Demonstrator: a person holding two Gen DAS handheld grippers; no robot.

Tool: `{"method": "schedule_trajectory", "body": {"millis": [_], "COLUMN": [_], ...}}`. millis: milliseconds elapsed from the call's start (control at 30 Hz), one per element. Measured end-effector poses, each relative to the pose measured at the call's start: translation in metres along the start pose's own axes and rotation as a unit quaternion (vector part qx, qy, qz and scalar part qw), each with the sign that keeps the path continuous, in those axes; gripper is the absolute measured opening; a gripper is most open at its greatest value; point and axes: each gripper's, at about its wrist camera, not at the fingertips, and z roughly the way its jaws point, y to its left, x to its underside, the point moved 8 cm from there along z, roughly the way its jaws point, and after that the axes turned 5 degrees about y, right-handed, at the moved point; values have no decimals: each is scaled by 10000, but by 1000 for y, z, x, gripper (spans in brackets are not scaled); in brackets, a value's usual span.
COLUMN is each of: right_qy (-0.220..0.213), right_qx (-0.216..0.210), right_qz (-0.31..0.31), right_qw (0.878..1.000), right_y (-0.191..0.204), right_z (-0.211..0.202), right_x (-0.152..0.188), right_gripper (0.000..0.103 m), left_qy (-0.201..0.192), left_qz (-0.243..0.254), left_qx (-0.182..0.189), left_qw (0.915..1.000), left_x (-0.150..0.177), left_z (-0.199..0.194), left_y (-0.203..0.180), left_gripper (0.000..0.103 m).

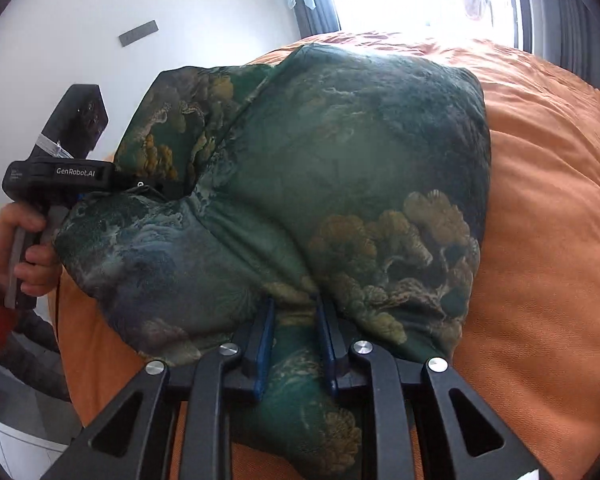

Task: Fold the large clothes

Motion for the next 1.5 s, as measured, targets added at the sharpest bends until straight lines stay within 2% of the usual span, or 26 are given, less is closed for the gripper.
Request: {"method": "schedule_trajectory", "body": {"millis": [33, 133, 267, 367, 467, 533, 567, 600, 633, 667, 733, 800, 867, 933, 1033, 1133, 1200, 1267, 1367, 1433, 1500], "right_qy": [-3, -49, -36, -237, -236, -125, -9, 131, 221, 229, 193, 295, 536, 536, 277, 525, 1061, 1437, 1216, 922, 594], "right_qx": [46, 129, 177, 57, -246, -425, -478, -345, -29, 85, 150, 74, -342, -584, -535, -726, -800, -468, -561, -721, -749], "right_qz": [-48, -239, -276, -197, -242, -449, -531, -589, -624, -613, -547, -554, -438, -194, -238, -363, -180, -62, 96, 17, -153], "right_qw": [10000, 9996, 9995, 9995, 9991, 9980, 9974, 9976, 9978, 9978, 9982, 9980, 9970, 9967, 9979, 9953, 9910, 9885, 9909, 9931, 9953], "right_y": [1, 7, 18, 27, 51, 82, 92, 101, 102, 102, 99, 101, 99, 92, 91, 107, 115, 123, 125, 126, 123], "right_z": [-4, -23, -50, -62, -49, -30, -17, 0, 18, 29, 44, 42, 26, 11, 4, 35, 75, 106, 110, 84, 41], "right_x": [-1, -6, -27, -62, -87, -82, -77, -70, -62, -58, -54, -61, -78, -105, -162, -203, -205, -187, -183, -186, -183], "right_gripper": [20, 23, 29, 29, 29, 29, 29, 29, 29, 29, 29, 29, 29, 29, 29, 29, 30, 29, 29, 29, 29], "left_qy": [-36, -280, -350, -462, -502, -498, -453, -341, -239, -145, -172, -265, -356, -396, -446, -451, -439, -409, -402, -491, -532], "left_qz": [69, 213, 274, 144, 140, 161, 178, 222, 233, 166, 54, 98, 110, 62, -34, -55, 10, -3, -66, 23, 23], "left_qx": [17, -65, -258, -230, -295, -433, -624, -865, -1000, -1047, -872, -766, -645, -595, -492, -511, -765, -880, -645, -609, -508], "left_qw": [10000, 9994, 9987, 9986, 9982, 9977, 9969, 9954, 9944, 9943, 9960, 9967, 9972, 9974, 9978, 9977, 9961, 9953, 9971, 9969, 9973], "left_x": [1, 5, 15, 19, 25, 25, 25, 26, 26, 28, 29, 30, 33, 35, 36, 39, 41, 38, 38, 38, 38], "left_z": [-7, -34, -50, -59, -61, -59, -56, -50, -45, -39, -41, -47, -52, -52, -50, -52, -52, -47, -49, -56, -63], "left_y": [-5, -13, -4, 11, 15, 18, 22, 28, 37, 43, 46, 44, 41, 43, 47, 49, 53, 55, 53, 46, 41], "left_gripper": [55, 64, 65, 66, 66, 66, 65, 65, 67, 68, 69, 68, 68, 68, 68, 68, 68, 69, 72, 72, 72]}}
